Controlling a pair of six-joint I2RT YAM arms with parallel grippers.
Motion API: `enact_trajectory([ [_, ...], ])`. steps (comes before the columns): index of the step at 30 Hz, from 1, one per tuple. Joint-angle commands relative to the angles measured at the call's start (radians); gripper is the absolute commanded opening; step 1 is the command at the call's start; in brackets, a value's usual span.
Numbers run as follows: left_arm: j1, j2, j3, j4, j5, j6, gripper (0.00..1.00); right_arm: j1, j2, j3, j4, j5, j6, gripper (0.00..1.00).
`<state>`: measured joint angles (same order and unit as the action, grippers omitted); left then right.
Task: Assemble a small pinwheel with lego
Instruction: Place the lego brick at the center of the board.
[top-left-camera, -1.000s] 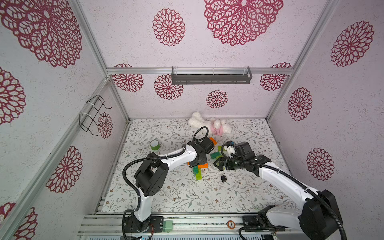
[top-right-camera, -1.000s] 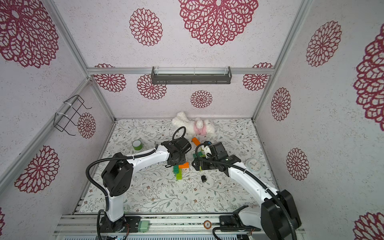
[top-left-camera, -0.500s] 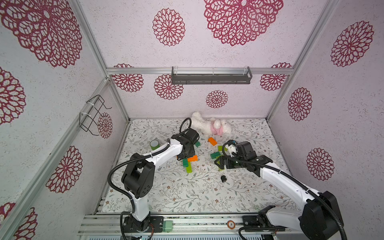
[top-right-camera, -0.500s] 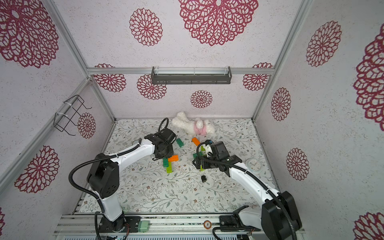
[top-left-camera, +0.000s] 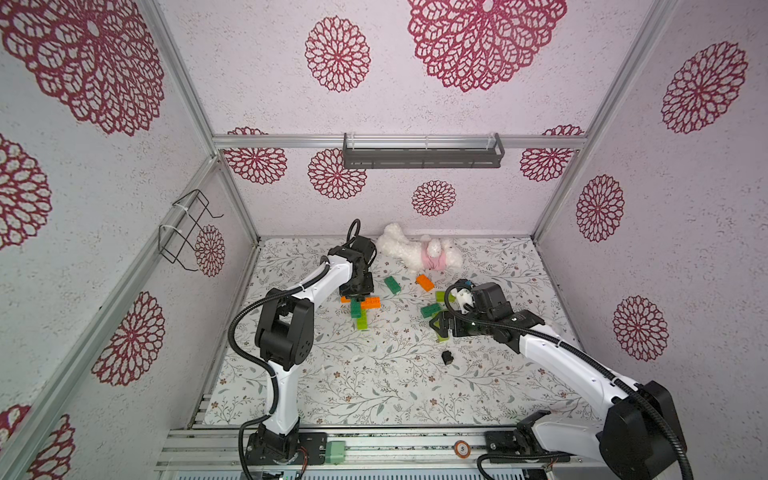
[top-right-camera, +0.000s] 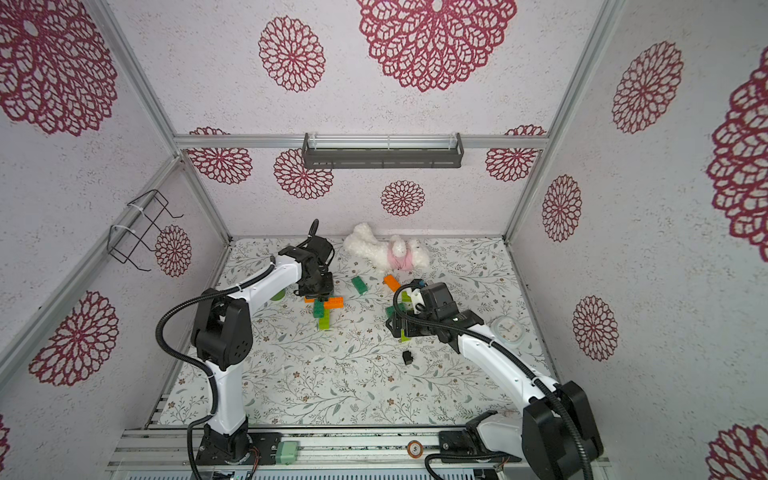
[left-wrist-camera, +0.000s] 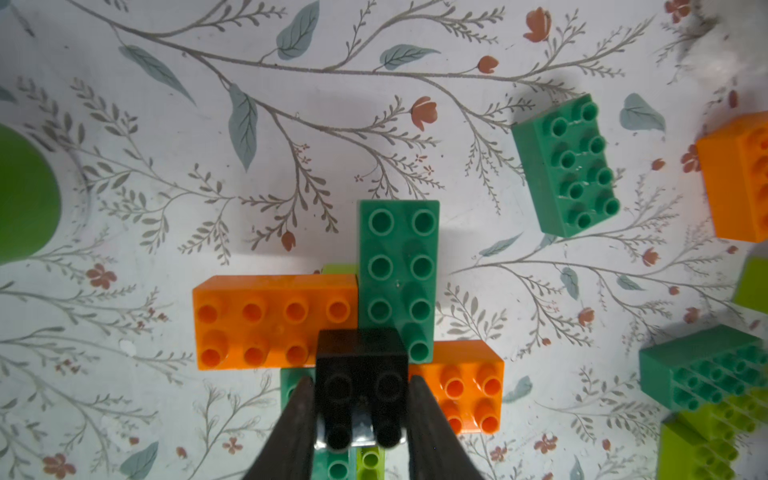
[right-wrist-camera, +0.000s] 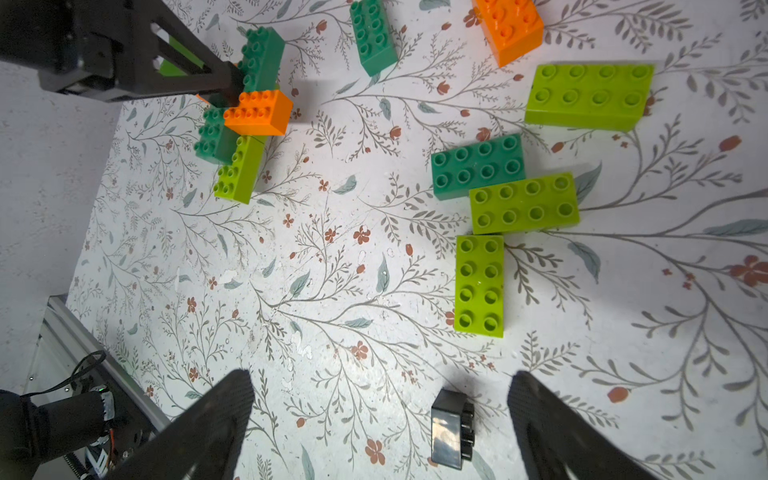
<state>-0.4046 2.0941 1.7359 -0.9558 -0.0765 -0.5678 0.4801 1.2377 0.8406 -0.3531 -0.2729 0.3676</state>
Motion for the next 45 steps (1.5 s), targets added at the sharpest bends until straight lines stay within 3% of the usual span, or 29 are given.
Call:
enact_trajectory([
  [1,0.016,0.033,0.068,-0.043,0.016,0.064,0.26,-0.006,-0.002,-0.013,0.010,0.007,0.010,0.99],
  [21,0.061,0.143,0.197,-0.079,-0.005,0.085,0.27,-0.006,0.021,-0.001,-0.009,0.015,0.008,0.99],
  [27,0.062,0.149,0.210,-0.084,0.005,0.089,0.32,-0.006,0.029,-0.002,-0.009,0.026,0.006,0.99],
  [30,0.062,0.139,0.213,-0.081,0.014,0.085,0.39,-0.006,0.037,0.003,-0.010,0.031,0.002,0.99],
  [39,0.063,0.029,0.253,-0.054,0.058,0.065,0.75,-0.006,0.080,0.035,-0.024,0.124,-0.022,0.99],
  [42,0.062,-0.096,0.189,0.029,0.079,0.030,0.85,-0.006,0.121,0.061,-0.040,0.210,-0.036,0.99],
  [45,0.061,-0.365,-0.053,0.266,0.128,-0.023,0.93,-0.006,0.169,0.074,-0.033,0.262,-0.053,0.97],
])
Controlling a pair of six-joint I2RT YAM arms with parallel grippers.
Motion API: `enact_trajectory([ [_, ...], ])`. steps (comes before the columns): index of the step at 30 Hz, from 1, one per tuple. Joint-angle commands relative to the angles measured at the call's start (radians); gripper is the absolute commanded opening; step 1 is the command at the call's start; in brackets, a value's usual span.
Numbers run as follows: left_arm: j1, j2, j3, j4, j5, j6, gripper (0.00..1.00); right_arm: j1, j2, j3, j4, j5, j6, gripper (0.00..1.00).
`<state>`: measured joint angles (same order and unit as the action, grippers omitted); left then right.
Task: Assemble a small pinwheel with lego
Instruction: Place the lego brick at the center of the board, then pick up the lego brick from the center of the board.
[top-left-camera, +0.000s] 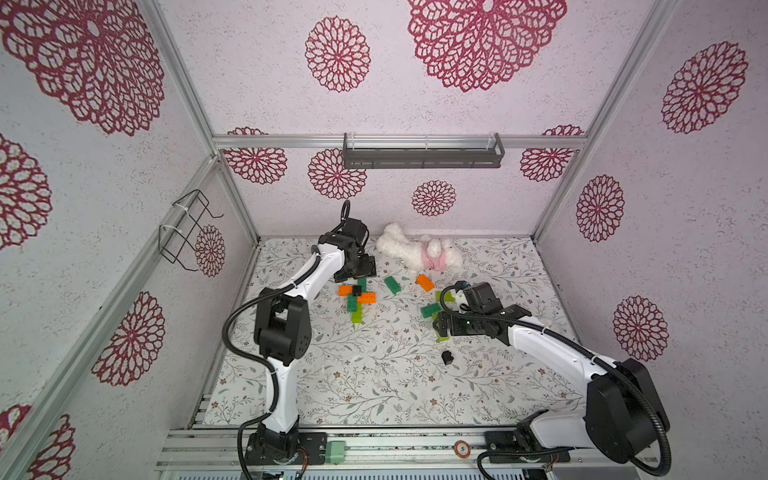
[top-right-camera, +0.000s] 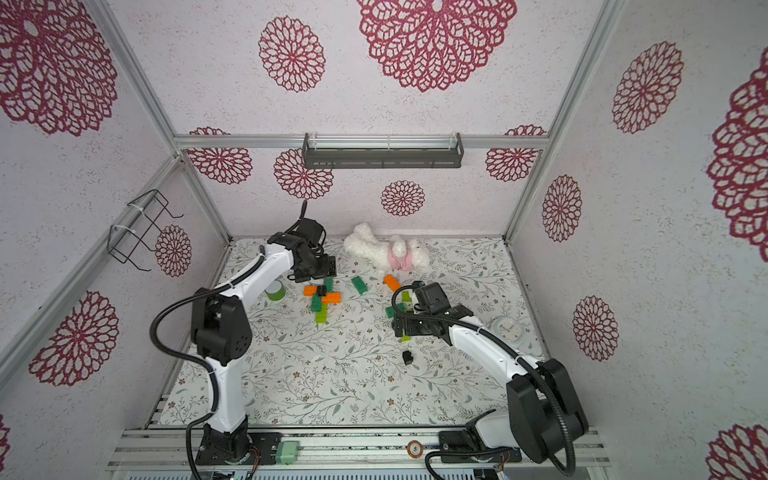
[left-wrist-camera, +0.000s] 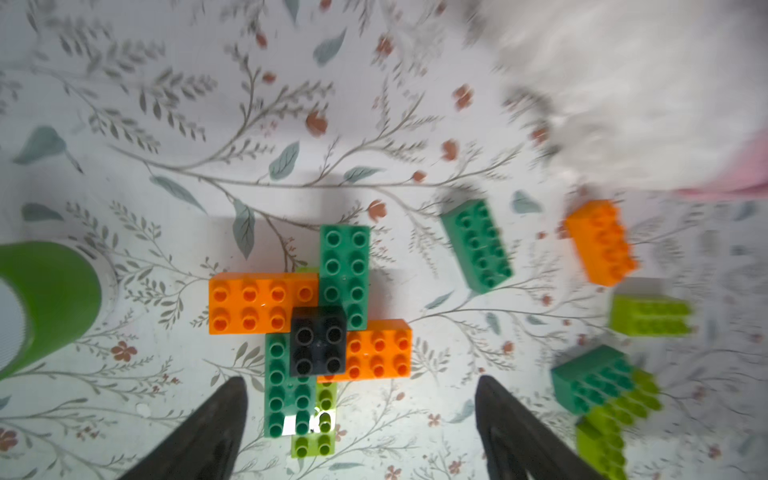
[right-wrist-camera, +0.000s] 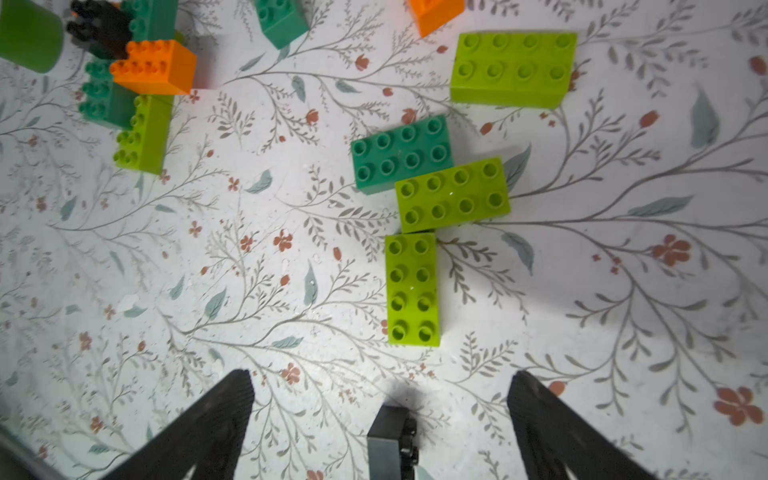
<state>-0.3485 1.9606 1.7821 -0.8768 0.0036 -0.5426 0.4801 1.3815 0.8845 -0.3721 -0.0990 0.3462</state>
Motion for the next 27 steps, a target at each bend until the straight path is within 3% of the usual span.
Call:
enact_trajectory([
  [1,0.004,-0.332,-0.203,0.294,0.054,-0.071,0.98,-0.006,0.047,0.037,-0.009,0.097,-0.037,0.95],
  [5,0.006,-0.627,-0.488,0.518,0.058,-0.091,0.97,-0.002,0.127,0.056,0.004,0.084,-0.051,0.86],
  [10,0.011,-0.811,-0.612,0.452,0.114,-0.058,0.97,0.007,0.224,0.074,0.019,0.087,-0.056,0.78],
  [17,0.011,-0.912,-0.714,0.357,0.134,-0.018,0.97,0.030,0.293,0.085,0.063,0.105,-0.036,0.66],
  [27,0.012,-0.967,-0.729,0.267,0.131,0.053,0.97,0.110,0.381,0.158,0.033,0.202,0.038,0.31],
])
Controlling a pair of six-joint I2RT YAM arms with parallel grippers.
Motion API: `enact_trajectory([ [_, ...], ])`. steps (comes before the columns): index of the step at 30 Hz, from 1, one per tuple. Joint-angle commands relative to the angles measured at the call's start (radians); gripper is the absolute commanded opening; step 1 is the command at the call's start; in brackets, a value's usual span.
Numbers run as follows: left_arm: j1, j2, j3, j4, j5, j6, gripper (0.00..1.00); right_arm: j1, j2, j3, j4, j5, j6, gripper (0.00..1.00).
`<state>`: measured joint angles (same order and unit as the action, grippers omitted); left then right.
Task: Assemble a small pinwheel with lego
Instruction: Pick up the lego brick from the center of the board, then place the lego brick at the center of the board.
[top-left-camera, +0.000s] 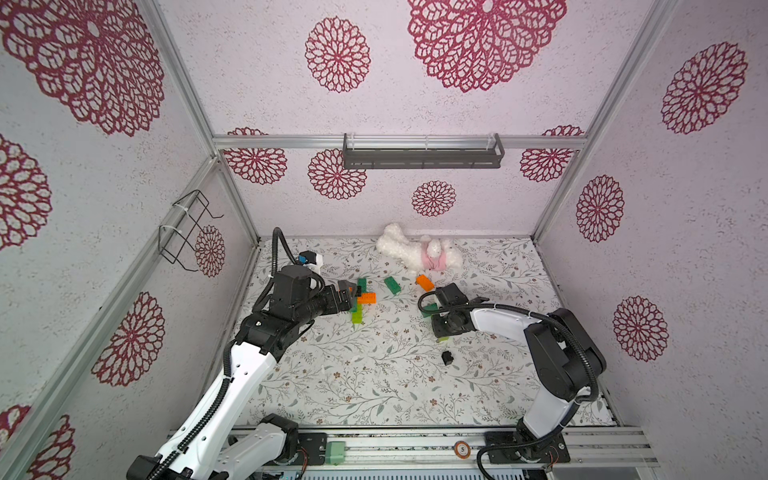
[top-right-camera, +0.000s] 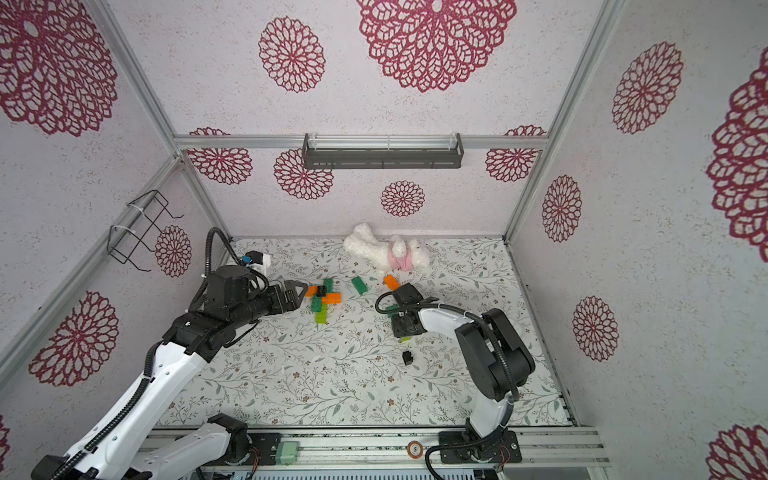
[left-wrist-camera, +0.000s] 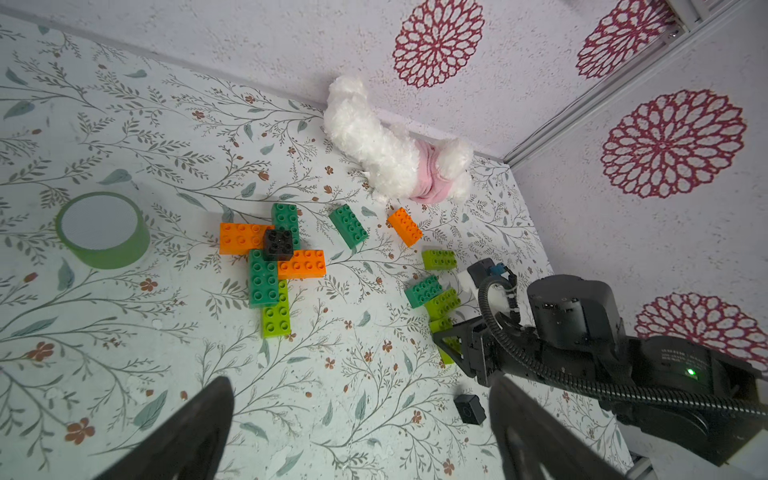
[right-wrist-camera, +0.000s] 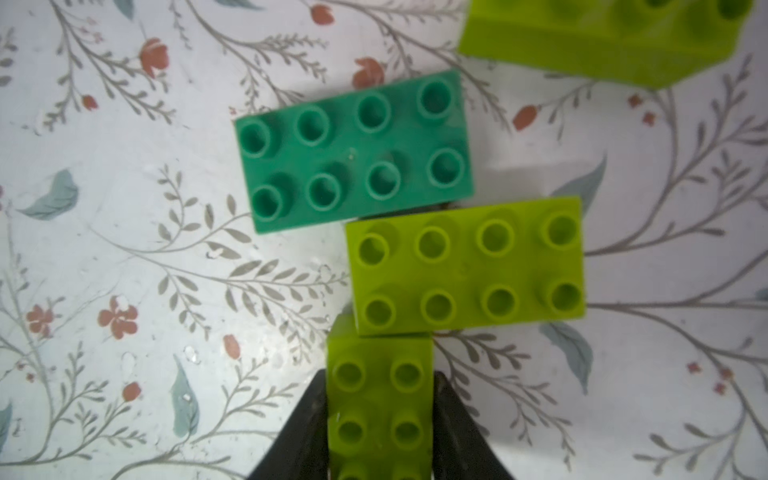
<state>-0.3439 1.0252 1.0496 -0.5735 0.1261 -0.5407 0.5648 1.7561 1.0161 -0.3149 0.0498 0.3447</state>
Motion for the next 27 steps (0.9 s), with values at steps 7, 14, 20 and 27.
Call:
enact_trajectory([
  [7,0.007,-0.119,-0.074,-0.031,-0.019,0.081,0.97,0.121,-0.024,0.108,-0.127,0.131,0.162,0.22],
  [14,0.006,-0.195,-0.131,-0.032,-0.018,0.048,0.97,0.254,-0.143,0.012,-0.096,0.128,0.383,0.22],
  [20,0.006,-0.254,-0.206,-0.027,0.042,-0.004,0.97,0.365,-0.193,-0.090,-0.059,0.178,0.538,0.22],
  [27,0.006,-0.263,-0.214,-0.032,0.087,-0.012,0.97,0.430,-0.127,-0.097,-0.054,0.230,0.583,0.25],
])
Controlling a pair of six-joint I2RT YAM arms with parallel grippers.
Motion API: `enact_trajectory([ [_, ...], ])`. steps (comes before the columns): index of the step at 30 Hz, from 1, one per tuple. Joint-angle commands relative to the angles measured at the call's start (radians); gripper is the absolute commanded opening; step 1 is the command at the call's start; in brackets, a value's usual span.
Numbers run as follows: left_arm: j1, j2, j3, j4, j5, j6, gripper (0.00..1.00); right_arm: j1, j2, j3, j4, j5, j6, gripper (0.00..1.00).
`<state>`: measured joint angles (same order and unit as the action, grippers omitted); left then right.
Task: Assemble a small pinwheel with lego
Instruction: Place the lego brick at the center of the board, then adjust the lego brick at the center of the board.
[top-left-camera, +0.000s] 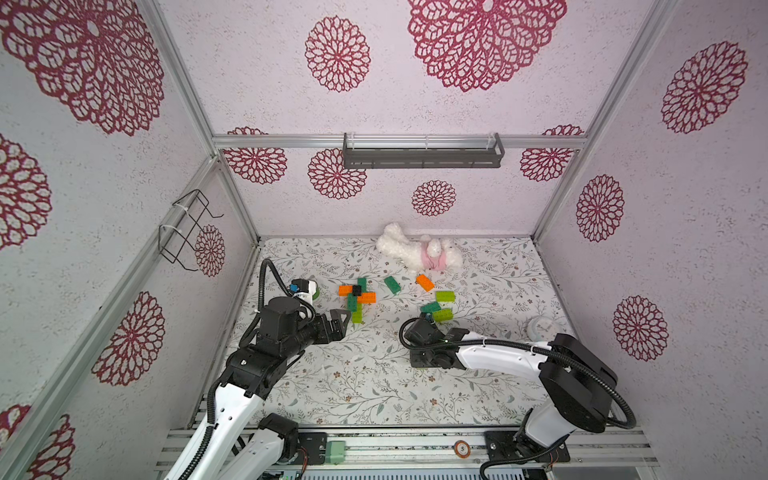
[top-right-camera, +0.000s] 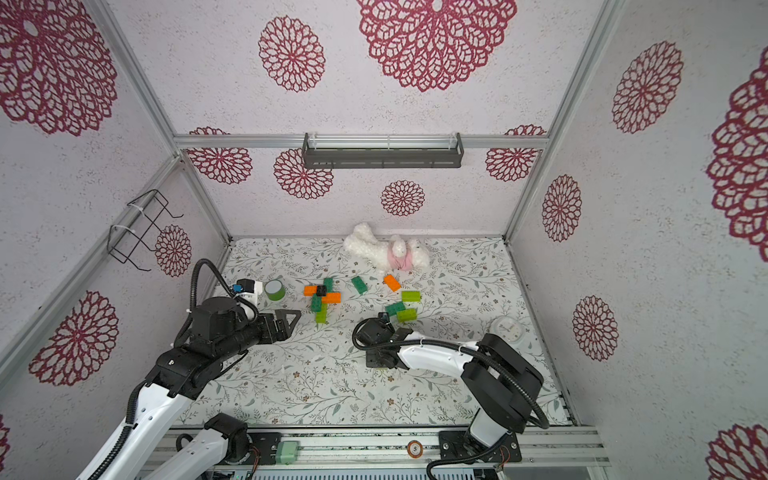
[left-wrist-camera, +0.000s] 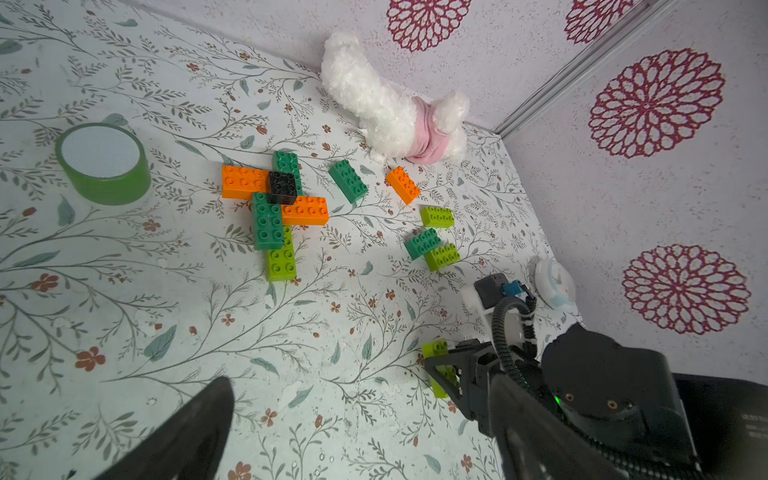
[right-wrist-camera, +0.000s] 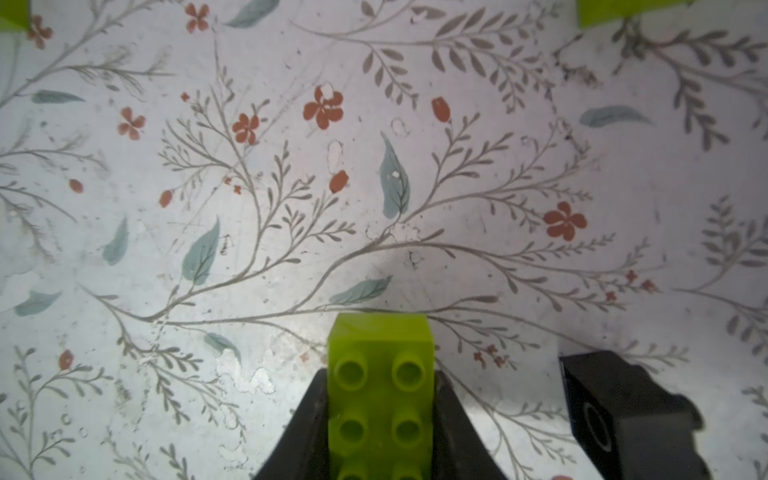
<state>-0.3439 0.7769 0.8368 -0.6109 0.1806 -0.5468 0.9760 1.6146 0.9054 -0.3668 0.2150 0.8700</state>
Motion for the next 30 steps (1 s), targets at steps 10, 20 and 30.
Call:
enact_trajectory([
  [10,0.006,-0.075,-0.023,-0.020,0.021,-0.017,0.97,0.044,0.061,0.029,0.004,0.054,0.067,0.43],
  [20,0.006,-0.094,-0.007,-0.030,0.018,-0.009,0.97,-0.016,-0.031,0.115,-0.053,-0.012,-0.096,0.68],
  [30,-0.087,-0.071,-0.034,0.123,0.088,-0.014,0.97,-0.402,0.056,0.287,-0.089,-0.096,-0.442,0.79],
])
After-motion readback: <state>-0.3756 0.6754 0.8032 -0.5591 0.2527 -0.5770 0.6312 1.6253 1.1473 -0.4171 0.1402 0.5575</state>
